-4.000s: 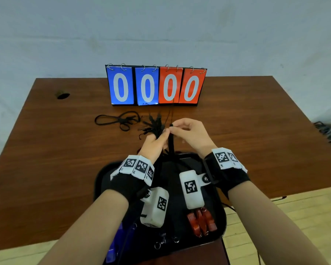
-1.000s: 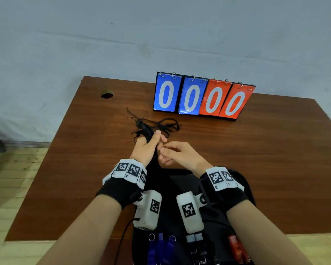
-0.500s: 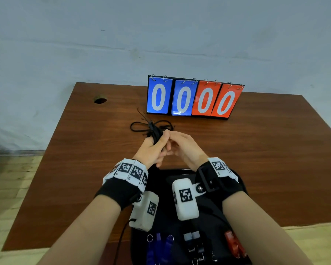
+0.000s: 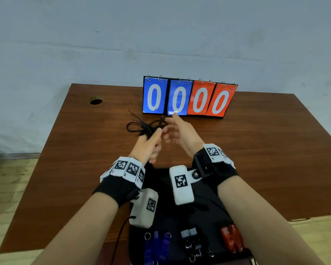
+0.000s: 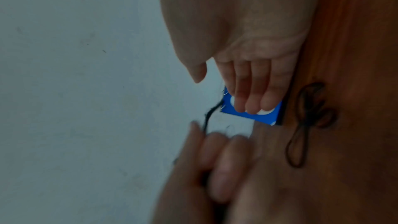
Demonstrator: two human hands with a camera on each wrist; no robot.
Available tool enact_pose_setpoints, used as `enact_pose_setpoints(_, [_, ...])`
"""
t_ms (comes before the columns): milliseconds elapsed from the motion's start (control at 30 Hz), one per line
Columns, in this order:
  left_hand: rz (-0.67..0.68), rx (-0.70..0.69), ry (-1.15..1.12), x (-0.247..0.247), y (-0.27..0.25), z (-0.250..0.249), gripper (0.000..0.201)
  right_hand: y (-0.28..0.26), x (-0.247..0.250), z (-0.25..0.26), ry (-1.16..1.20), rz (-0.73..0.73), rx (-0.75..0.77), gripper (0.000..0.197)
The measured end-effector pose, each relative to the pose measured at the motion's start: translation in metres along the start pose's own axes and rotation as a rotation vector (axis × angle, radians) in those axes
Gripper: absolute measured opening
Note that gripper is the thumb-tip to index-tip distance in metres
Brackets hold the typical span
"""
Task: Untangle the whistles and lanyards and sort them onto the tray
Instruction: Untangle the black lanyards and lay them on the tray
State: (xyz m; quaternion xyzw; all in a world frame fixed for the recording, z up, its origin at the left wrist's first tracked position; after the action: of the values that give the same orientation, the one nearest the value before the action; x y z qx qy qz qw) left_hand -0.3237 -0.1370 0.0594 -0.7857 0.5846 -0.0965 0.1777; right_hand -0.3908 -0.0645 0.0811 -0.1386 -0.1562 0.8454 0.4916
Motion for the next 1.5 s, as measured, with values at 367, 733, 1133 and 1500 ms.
enact_pose_setpoints(367, [-0.222,-0.030,-0.122,0.022,0.030,-0.020,0.044,-0.017,-0.020,-0.074,-0.279,0.393,-0.112,0.027])
enact_pose_setpoints(733, [-0.344,0.069,-0.092,0.065,0.049,0.018,0.045,0.087,0.049,-0.044,-0.845,-0.108,0.102,0.024])
enact_pose_setpoints(1133, [-0.309,0.131,-0.085,0.073,0.067,0.043,0.049,0.149,0.042,-0.053,-1.384,-0.102,0.081,0.024])
enact_pose_setpoints(1500, [-0.316,0.104,-0.044,0.067,0.053,0.036,0.044,0.100,0.059,-0.027,-0.778,0.024,0.181,0.013])
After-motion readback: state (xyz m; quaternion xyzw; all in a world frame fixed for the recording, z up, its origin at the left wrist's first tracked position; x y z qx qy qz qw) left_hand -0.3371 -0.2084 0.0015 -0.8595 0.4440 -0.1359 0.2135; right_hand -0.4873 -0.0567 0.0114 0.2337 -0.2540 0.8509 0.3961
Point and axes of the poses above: each hand's wrist, its own y-axis towards the middle knuckle, its own x-axis out of the back of the hand, z = x × y, the point moved 10 cm from there along y, towards the middle knuckle, and after that the axes turned 3 degrees about y, right-handed, at the moved point
